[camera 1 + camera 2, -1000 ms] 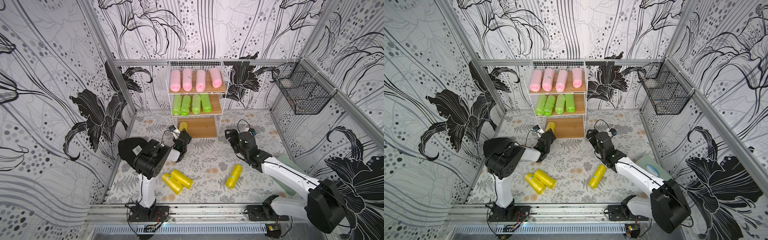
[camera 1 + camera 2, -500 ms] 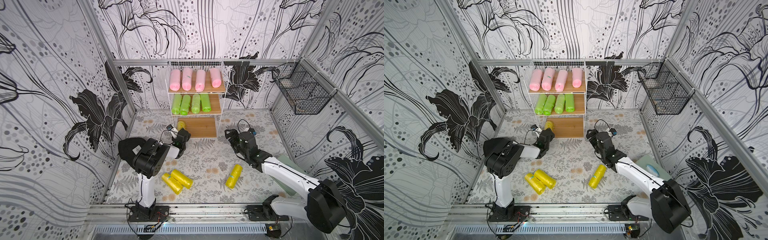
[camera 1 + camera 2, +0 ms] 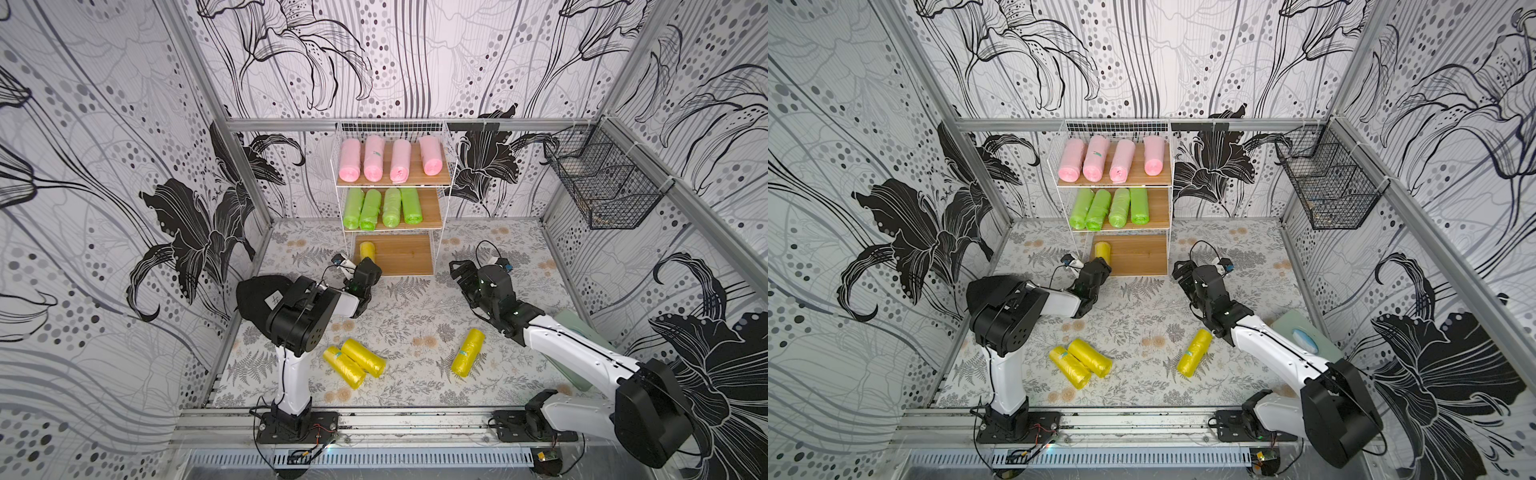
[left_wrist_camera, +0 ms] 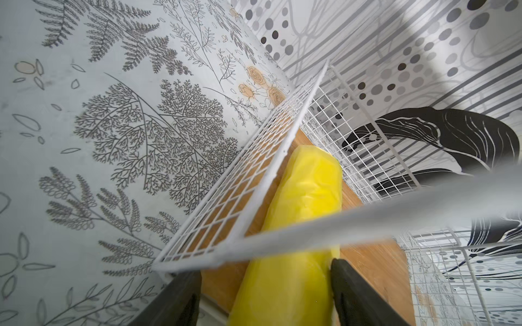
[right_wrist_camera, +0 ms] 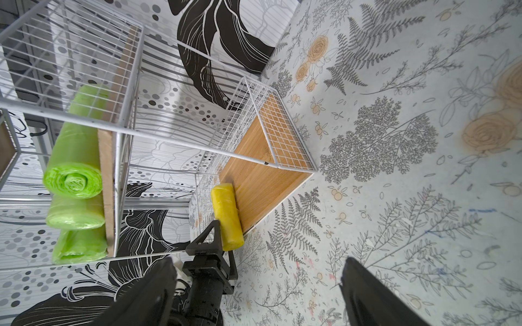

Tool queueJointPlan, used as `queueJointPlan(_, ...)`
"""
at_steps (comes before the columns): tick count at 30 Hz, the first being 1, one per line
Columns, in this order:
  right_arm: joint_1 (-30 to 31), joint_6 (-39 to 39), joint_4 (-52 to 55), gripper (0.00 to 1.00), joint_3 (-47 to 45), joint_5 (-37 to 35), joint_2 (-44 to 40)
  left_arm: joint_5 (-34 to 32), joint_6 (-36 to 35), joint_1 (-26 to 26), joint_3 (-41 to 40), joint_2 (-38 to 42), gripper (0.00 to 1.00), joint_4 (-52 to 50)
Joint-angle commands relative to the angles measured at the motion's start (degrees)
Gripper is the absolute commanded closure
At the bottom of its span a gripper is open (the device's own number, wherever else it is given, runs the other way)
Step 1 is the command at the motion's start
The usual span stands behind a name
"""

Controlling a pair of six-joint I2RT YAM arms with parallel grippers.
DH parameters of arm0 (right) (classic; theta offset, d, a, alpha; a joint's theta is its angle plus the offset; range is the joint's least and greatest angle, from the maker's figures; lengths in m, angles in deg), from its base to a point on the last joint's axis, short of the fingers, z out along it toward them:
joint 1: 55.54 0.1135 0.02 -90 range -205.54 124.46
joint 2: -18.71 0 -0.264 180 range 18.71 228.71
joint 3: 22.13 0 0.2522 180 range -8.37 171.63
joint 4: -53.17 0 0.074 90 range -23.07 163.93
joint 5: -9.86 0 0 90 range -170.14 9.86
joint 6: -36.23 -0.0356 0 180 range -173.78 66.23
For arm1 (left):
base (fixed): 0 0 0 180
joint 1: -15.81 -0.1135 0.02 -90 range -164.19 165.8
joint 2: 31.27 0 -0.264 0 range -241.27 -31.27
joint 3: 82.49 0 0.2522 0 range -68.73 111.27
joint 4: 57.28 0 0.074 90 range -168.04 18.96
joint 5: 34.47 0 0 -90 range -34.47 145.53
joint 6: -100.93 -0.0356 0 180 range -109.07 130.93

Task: Sort the rolls of trash bags by color and place them on the shelf
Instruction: Place the roll of trash bags on the shelf.

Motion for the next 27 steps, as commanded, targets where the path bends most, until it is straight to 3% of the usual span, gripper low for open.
queueJointPlan(1, -0.3, -0.5, -1.3, 0.06, -1.4, 0.0, -0.9, 0.8, 1.2, 0.9, -3.2, 3.7, 0.23, 1.2)
queueJointPlan(11, -0.3, -0.6, -2.2, 0.06, -1.9, 0.5, -0.4, 5.7, -0.1, 2.7, -10.2, 10.5, 0.19, 2.7)
queueJointPlan(14, -0.3, -0.6, -2.3, 0.06, -2.1, 0.4, -0.4, 8.1, -0.1, 3.6, -10.7, 11.4, 0.27, 1.2)
queueJointPlan(19, -0.3, -1.2, -3.3, 0.06, -2.0, 1.2, 0.9, 10.5, -0.6, 3.5, -9.8, 8.6, 0.55, 2.3)
queueJointPlan(27, -0.3, -0.9, -2.8, 0.06, -2.1, 1.4, 0.6, 13.7, -1.4, -0.3, -4.5, 1.8, 0.65, 4.3)
